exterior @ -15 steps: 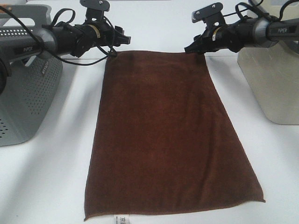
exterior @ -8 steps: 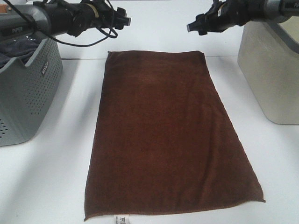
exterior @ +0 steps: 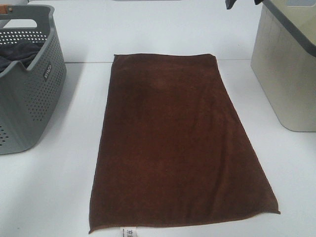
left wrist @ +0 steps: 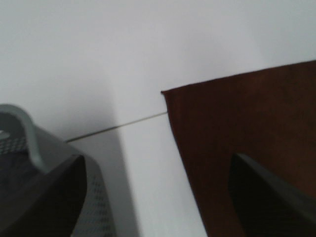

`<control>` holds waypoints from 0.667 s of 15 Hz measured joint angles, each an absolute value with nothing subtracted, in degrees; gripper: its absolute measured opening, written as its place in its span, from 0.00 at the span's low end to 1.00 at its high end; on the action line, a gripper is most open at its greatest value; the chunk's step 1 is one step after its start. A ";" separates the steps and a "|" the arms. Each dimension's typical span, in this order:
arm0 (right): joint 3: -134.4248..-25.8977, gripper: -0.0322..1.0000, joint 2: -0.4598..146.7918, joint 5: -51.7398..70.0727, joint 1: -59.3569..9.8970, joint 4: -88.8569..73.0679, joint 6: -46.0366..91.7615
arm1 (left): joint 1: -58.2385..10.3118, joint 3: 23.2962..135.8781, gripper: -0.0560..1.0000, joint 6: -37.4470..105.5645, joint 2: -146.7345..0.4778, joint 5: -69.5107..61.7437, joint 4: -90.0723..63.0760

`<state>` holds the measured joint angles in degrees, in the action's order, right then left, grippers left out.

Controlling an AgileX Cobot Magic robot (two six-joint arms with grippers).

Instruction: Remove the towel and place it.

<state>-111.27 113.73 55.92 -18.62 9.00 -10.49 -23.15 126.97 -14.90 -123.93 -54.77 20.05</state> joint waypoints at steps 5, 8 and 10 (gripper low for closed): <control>-109.55 0.61 107.20 69.16 -18.62 6.47 -4.47 | -23.26 126.22 0.77 -13.87 -113.90 -69.33 16.04; -101.07 0.61 98.26 69.21 -18.62 5.96 -3.44 | -23.26 120.72 0.77 -13.24 -105.54 -69.39 11.23; -92.93 0.61 90.53 69.33 -18.62 4.30 -3.44 | -23.26 111.38 0.77 -12.61 -98.66 -69.33 11.06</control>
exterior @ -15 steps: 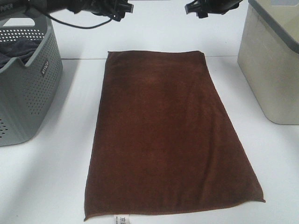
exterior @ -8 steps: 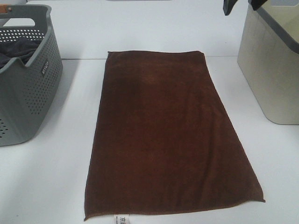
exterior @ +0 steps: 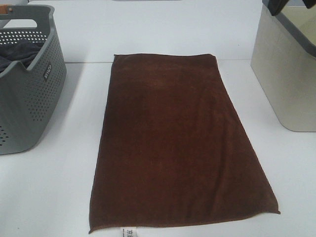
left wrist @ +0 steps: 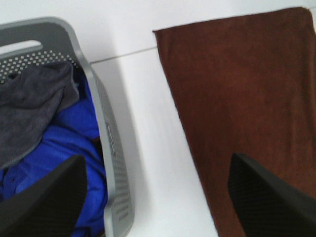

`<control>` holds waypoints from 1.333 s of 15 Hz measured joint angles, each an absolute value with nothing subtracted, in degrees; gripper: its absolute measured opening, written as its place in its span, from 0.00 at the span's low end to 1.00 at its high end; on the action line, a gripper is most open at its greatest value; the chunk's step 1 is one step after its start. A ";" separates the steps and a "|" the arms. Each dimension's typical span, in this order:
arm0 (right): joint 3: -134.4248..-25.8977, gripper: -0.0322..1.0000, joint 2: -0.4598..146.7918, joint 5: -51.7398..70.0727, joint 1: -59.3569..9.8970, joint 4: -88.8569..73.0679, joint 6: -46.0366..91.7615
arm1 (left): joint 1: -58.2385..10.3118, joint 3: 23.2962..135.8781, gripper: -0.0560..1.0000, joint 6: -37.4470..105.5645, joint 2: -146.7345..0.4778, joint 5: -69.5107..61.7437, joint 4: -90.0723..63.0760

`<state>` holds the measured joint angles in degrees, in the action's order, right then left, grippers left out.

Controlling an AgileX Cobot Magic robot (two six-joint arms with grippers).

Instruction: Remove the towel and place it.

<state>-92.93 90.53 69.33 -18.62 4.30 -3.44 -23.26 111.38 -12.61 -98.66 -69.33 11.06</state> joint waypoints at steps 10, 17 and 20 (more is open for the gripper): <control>-38.50 0.61 46.58 69.90 -18.62 -1.72 -3.32 | -23.26 46.29 0.77 -10.71 -58.79 -66.69 6.19; -31.17 0.61 18.16 63.71 -18.62 -1.72 0.74 | -23.26 33.12 0.77 1.66 -34.38 -61.02 -2.46; -29.51 0.61 9.57 62.34 -18.62 -2.86 3.04 | -23.26 31.05 0.77 5.79 -27.16 -61.02 -5.33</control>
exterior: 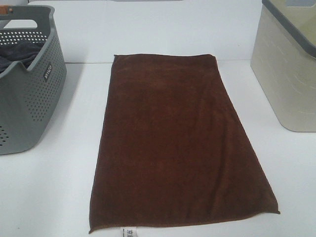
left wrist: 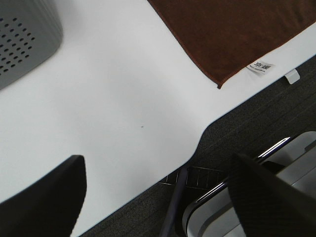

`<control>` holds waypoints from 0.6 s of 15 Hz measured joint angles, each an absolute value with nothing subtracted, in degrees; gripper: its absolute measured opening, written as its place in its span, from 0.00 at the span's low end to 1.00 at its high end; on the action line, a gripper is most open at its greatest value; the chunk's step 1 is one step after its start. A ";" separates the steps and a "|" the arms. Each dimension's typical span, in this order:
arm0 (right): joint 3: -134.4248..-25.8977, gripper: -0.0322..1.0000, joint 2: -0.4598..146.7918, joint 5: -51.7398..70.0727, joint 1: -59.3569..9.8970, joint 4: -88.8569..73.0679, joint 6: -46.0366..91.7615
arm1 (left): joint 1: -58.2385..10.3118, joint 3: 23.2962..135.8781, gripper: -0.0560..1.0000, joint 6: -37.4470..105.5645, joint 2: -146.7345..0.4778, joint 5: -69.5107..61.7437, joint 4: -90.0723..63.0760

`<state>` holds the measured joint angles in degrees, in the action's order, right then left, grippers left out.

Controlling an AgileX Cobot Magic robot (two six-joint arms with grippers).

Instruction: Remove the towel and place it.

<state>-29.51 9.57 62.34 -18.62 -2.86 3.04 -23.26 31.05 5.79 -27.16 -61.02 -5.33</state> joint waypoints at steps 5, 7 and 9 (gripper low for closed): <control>-28.82 0.61 6.53 61.25 -18.62 -4.13 3.50 | -23.26 29.28 0.77 7.91 -21.08 -60.50 -6.93; -28.71 0.61 6.53 61.25 -18.62 -4.13 3.67 | -23.26 29.28 0.77 8.77 -20.91 -60.50 -7.45; -28.71 0.61 6.53 61.19 -18.62 -4.13 3.84 | -23.26 29.28 0.77 8.82 -20.91 -60.45 -7.45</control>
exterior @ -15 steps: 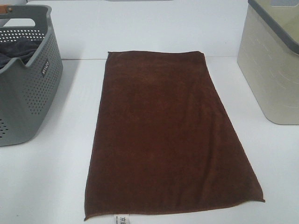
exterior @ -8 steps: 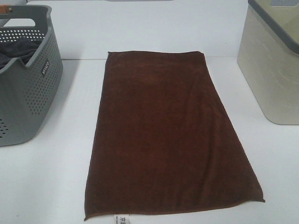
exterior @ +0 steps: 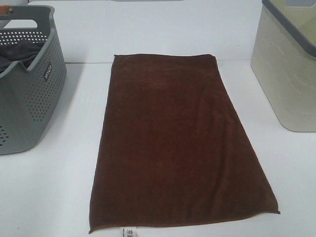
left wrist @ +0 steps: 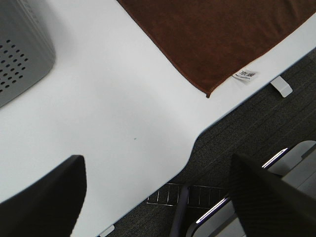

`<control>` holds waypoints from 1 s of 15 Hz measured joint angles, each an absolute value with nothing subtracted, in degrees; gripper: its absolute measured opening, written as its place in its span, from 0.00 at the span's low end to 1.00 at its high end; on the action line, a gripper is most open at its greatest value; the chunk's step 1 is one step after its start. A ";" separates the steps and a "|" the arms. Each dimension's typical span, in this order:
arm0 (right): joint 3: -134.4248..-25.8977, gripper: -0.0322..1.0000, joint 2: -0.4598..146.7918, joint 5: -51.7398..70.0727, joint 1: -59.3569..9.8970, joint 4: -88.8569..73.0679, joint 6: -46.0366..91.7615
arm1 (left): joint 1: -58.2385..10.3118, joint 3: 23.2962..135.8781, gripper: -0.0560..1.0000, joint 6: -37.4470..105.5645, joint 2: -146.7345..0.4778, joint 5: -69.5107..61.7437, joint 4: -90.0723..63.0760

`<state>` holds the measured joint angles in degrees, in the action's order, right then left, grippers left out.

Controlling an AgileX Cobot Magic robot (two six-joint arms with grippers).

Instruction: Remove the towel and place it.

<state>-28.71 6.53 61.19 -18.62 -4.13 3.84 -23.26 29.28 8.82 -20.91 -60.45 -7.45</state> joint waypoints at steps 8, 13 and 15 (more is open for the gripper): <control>-28.71 0.61 6.19 61.19 -4.76 -4.30 4.07 | -7.22 29.28 0.77 9.00 -8.71 -60.33 -7.56; -28.71 0.61 5.90 61.19 -0.80 -4.41 4.07 | -3.09 29.28 0.77 9.00 -0.57 -60.33 -7.56; -28.71 0.61 4.13 61.19 -0.80 -4.58 4.07 | -3.09 29.28 0.77 9.00 0.29 -60.33 -7.56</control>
